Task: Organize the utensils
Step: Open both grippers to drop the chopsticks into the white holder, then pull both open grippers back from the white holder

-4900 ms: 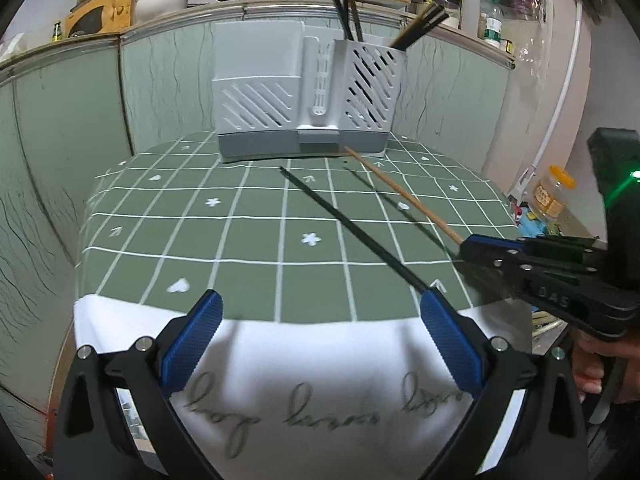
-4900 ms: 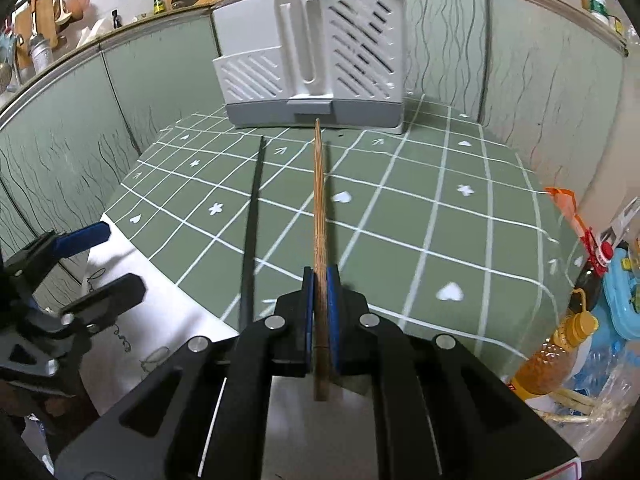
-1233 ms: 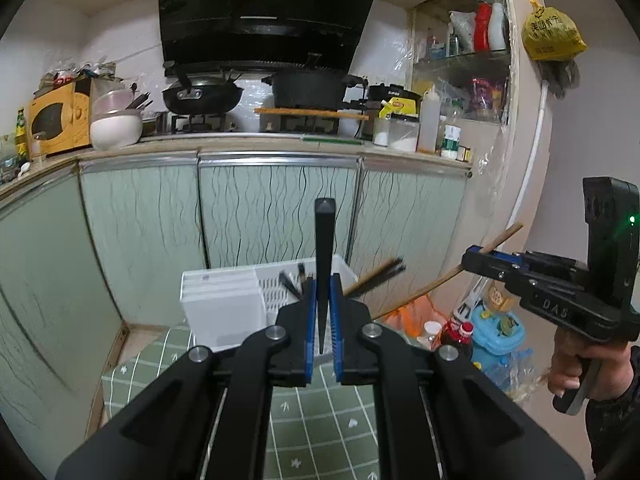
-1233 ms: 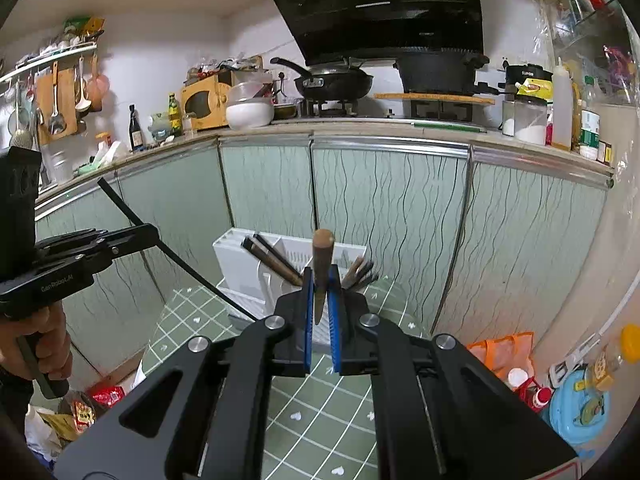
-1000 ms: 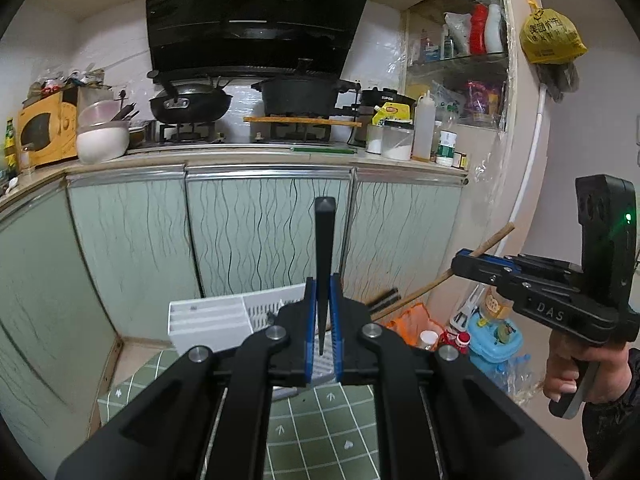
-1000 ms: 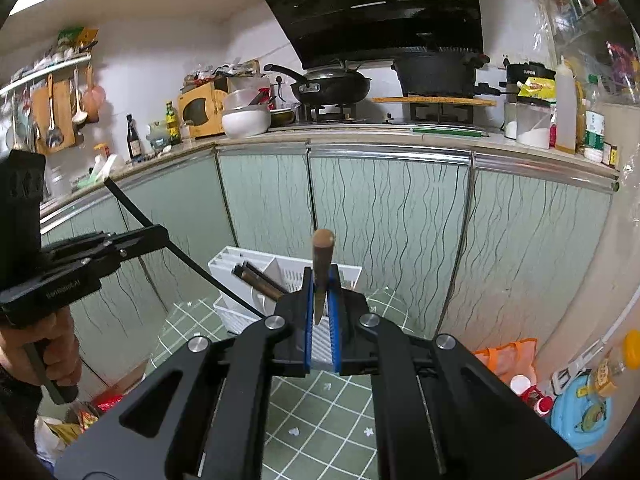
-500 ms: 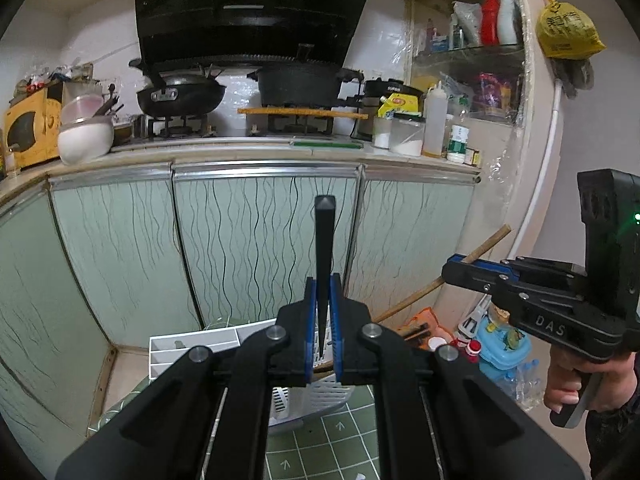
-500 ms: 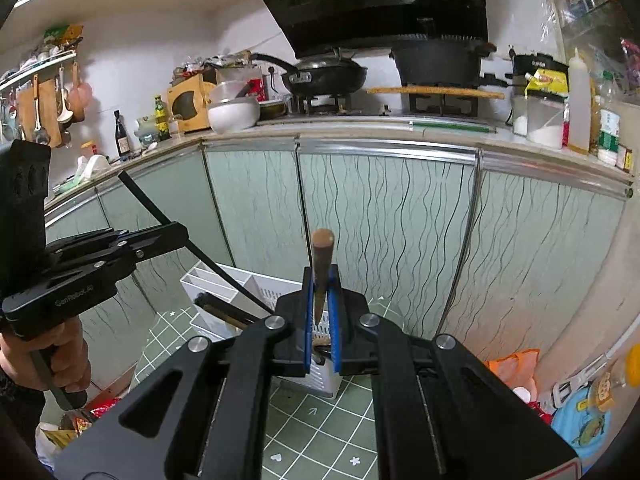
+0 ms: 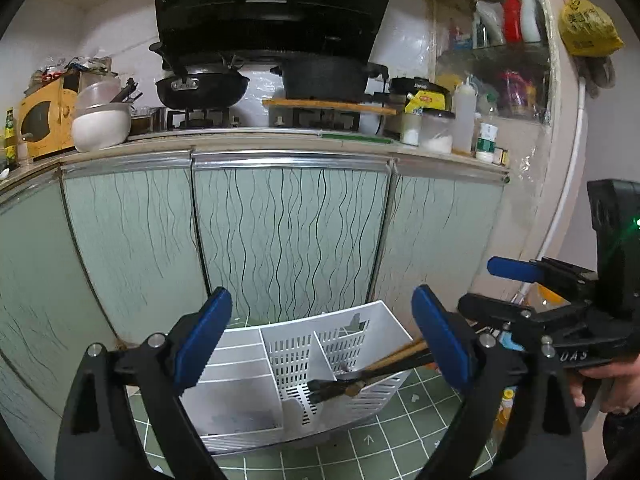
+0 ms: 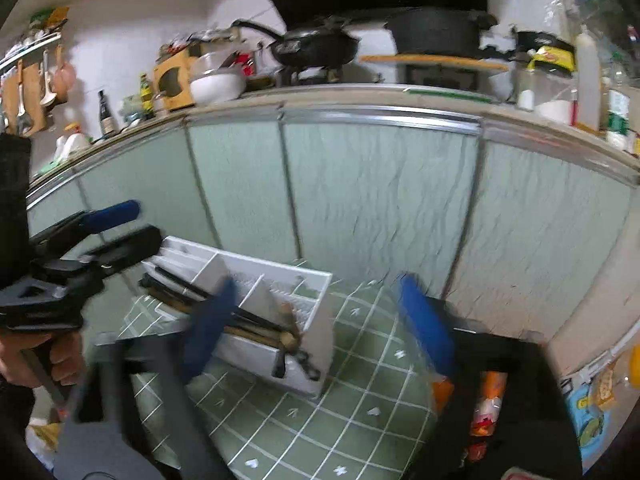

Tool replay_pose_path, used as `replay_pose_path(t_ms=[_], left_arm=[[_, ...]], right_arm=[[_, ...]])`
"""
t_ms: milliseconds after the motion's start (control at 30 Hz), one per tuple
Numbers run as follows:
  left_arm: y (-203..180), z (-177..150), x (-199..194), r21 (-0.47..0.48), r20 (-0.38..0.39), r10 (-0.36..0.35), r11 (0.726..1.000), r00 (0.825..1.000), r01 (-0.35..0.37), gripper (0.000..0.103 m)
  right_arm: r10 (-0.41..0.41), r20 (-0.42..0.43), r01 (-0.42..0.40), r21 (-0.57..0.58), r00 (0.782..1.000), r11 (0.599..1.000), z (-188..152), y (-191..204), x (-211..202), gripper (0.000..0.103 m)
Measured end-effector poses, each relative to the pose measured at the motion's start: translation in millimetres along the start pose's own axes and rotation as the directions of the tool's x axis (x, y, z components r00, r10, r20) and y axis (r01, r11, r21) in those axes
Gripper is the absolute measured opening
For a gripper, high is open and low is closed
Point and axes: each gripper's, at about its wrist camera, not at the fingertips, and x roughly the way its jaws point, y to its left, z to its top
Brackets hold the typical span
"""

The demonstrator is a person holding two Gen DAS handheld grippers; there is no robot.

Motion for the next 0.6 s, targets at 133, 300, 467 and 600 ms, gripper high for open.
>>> replay_pose_path(t_ms=[133, 300, 467, 600], left_arm=[[2.3, -4.4, -5.5, 0.017, -0.021, 0.036, 0.999, 0.999, -0.035, 0.097], [5.1, -11.9, -20.2, 0.007, -0.018, 0.029, 1.000, 0.999, -0.028, 0.099], [3.3, -18.6, -38.1, 0.011, -0.009, 0.041, 0.999, 0.999, -0.041, 0.099], [-0.8, -25.1, -53.5, 0.022, -0.003, 0.047, 0.999, 0.999, -0.046, 0.099]], right_arm=[[-0.029, 0.005, 0.029, -0.007, 1.000, 1.000, -6.4, -2.2, -7.8, 0.096], [-0.040, 0.024, 0.041, -0.029, 0.999, 0.999, -11.9, 0.3, -22.2, 0.096], [-0.048, 0.026, 0.049, -0.036, 0.998, 0.998, -18.7, 6.0, -35.8, 0.096], [-0.052, 0.032, 0.052, -0.028, 0.998, 0.998, -25.4, 9.8, -47.1, 0.096]])
